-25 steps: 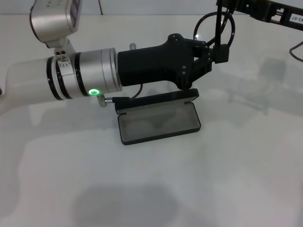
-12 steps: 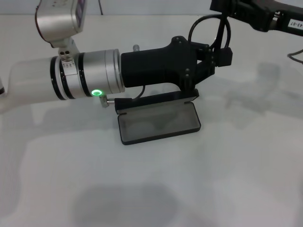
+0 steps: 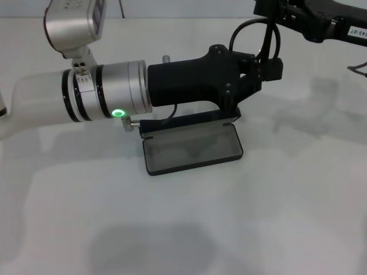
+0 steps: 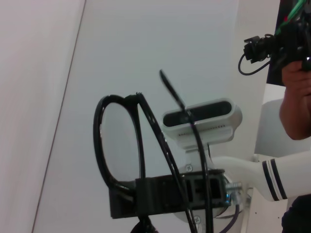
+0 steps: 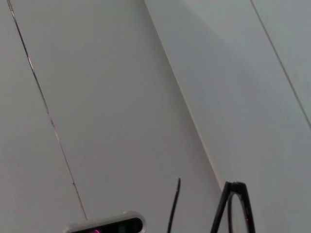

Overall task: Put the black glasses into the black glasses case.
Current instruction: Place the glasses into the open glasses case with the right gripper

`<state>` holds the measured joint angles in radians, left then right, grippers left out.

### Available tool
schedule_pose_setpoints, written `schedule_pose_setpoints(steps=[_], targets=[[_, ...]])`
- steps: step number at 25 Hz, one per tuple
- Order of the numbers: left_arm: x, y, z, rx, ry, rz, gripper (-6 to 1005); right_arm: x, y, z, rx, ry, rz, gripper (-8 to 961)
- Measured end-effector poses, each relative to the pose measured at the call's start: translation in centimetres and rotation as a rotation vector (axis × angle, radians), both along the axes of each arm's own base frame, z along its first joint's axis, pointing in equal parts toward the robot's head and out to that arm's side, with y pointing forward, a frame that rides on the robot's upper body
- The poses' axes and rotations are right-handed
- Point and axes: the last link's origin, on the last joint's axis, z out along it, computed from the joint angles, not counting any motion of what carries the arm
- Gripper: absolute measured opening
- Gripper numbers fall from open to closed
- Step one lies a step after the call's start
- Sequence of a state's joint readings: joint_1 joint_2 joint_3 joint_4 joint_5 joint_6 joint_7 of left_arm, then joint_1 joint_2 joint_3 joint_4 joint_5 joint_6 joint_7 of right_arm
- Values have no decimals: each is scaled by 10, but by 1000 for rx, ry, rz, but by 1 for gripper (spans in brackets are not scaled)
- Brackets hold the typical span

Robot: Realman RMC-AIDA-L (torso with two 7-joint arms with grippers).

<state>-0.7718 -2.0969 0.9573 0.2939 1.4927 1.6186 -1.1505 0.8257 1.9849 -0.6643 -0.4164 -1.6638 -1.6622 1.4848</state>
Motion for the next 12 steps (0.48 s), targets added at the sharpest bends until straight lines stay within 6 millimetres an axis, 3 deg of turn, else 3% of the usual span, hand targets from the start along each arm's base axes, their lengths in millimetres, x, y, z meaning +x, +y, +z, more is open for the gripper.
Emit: schedule_pose_setpoints(steps=[12], targets=[[-1,0,2,-1,-16,12,30,5,2,3,62,-33,26,114]])
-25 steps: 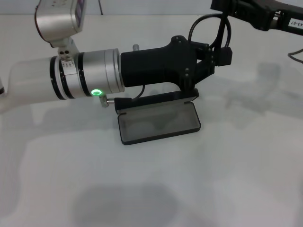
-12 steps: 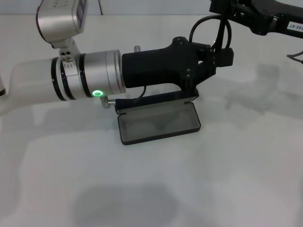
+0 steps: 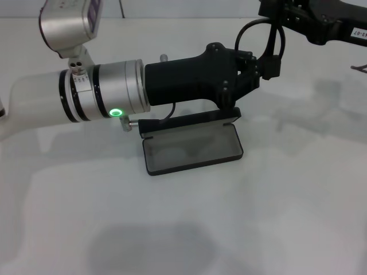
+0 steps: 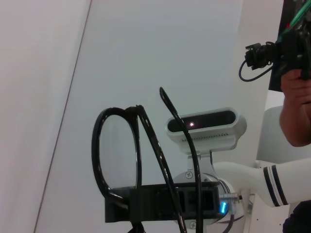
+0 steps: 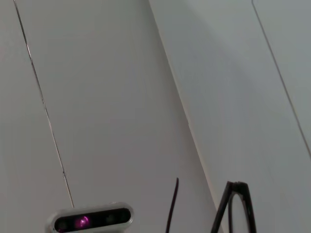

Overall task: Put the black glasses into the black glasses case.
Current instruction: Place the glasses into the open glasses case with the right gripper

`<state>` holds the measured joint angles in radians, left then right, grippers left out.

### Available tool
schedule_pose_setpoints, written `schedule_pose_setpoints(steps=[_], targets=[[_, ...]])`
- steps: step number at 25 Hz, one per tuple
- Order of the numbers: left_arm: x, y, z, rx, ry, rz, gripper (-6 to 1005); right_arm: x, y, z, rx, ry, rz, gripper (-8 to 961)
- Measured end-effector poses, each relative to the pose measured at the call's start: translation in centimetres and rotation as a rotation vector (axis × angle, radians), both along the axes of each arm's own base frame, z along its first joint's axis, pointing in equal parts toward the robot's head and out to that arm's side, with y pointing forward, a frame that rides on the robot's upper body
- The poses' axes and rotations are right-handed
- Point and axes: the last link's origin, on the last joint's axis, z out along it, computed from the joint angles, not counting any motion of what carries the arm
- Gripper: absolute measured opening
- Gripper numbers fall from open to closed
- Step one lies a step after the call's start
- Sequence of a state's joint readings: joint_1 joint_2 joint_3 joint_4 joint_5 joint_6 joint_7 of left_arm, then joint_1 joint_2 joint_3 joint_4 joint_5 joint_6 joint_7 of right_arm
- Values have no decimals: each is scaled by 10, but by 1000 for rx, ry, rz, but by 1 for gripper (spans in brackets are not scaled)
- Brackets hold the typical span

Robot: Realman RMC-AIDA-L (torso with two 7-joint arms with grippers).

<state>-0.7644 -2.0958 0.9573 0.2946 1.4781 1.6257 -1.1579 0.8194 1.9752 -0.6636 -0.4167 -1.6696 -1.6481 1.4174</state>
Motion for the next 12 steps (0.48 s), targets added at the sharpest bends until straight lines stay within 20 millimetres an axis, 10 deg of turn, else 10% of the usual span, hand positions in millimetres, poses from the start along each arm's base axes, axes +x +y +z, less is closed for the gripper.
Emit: schedule_pose_setpoints(steps=[12], targets=[[-2,1,1,2,6,10,30,2,-7,-4,-19,-32,37,120]])
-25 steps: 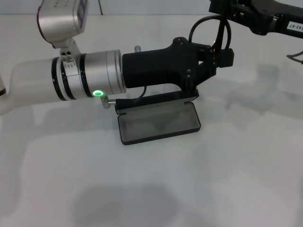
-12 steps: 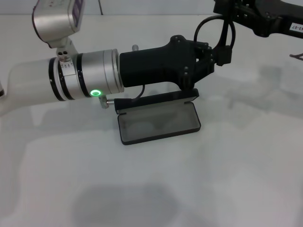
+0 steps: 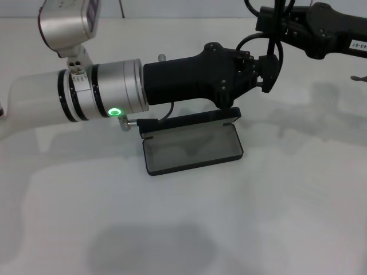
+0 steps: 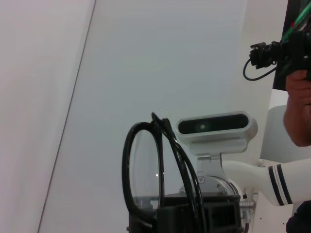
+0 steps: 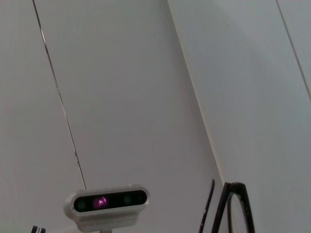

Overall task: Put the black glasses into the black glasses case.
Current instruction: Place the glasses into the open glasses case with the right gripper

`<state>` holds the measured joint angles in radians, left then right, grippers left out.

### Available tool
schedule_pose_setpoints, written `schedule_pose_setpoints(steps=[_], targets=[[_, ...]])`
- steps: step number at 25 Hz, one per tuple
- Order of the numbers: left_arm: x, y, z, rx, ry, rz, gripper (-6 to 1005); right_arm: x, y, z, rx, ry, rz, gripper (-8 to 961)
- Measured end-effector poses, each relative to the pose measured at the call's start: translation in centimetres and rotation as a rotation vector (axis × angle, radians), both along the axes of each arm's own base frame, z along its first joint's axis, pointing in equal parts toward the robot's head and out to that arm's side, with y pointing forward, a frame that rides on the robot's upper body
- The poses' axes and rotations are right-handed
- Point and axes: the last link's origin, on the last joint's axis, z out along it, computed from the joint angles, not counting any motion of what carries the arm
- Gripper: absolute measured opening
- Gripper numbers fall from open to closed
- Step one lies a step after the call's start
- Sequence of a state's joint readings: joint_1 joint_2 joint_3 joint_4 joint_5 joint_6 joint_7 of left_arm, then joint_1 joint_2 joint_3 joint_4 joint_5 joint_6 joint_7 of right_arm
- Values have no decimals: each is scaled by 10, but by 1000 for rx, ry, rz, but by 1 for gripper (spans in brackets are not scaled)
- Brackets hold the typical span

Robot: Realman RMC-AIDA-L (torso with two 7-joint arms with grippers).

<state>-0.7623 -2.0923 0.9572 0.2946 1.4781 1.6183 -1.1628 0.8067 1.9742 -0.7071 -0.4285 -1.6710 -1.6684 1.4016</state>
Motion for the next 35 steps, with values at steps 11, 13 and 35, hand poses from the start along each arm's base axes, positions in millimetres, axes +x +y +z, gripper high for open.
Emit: schedule_pose_setpoints(steps=[11,13,35], targets=[[-7,-5,8,7,-27,2,31,10,1,9,34,-3,-19,126],[-10,-9,13,8,-40,-7,31,13,1,13,48,-11,-23,128],[-107,-67,68,-125,149,112,33,-24,-11,-38,-62,-642,502,141]])
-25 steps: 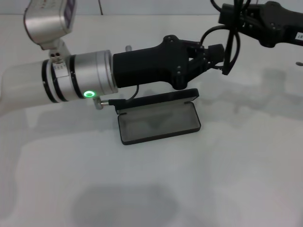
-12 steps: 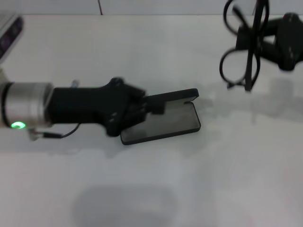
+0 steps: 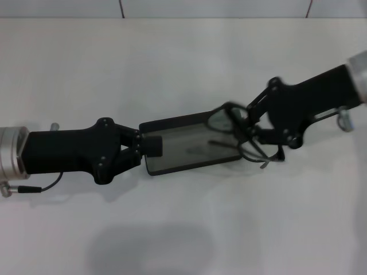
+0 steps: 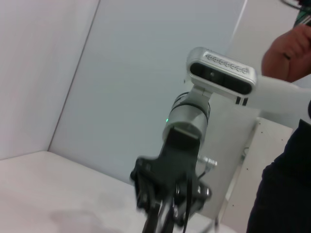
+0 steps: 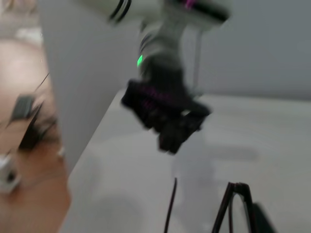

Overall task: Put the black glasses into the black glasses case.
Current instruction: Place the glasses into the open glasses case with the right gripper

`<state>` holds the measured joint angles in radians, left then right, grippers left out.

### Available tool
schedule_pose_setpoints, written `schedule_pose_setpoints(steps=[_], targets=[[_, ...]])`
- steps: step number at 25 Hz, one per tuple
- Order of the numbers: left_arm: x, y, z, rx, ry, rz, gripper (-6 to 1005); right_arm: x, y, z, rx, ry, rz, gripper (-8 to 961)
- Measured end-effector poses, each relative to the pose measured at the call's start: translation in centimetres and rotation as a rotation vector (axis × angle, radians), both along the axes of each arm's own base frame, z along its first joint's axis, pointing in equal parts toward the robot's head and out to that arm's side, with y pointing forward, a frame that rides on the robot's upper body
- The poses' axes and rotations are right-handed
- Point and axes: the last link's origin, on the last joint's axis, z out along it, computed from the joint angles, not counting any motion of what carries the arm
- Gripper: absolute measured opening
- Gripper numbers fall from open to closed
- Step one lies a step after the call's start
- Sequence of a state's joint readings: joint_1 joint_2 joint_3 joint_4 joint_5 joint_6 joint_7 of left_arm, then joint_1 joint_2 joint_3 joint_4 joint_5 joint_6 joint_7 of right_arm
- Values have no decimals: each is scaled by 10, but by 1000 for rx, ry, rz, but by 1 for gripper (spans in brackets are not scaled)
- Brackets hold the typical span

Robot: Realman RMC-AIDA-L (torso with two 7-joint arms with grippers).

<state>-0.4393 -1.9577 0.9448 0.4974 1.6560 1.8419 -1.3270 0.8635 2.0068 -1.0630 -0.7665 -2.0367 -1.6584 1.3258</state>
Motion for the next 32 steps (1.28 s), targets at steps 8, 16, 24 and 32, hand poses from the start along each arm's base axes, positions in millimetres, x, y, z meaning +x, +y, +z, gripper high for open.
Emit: schedule_pose_setpoints(steps=[8,16,24,32], targets=[[-7,-3,-6,5,12,46,35,-32,9,-53,1,-265,188,145],[-22,-8,8,12,38,99,36,-47,15,-65,50,-328,271,150],[-34,-5,26,68,38,160,37,-50,26,-78,155,-354,307,155],[-33,2,23,66,66,168,37,-54,31,-88,226,-371,371,159]])
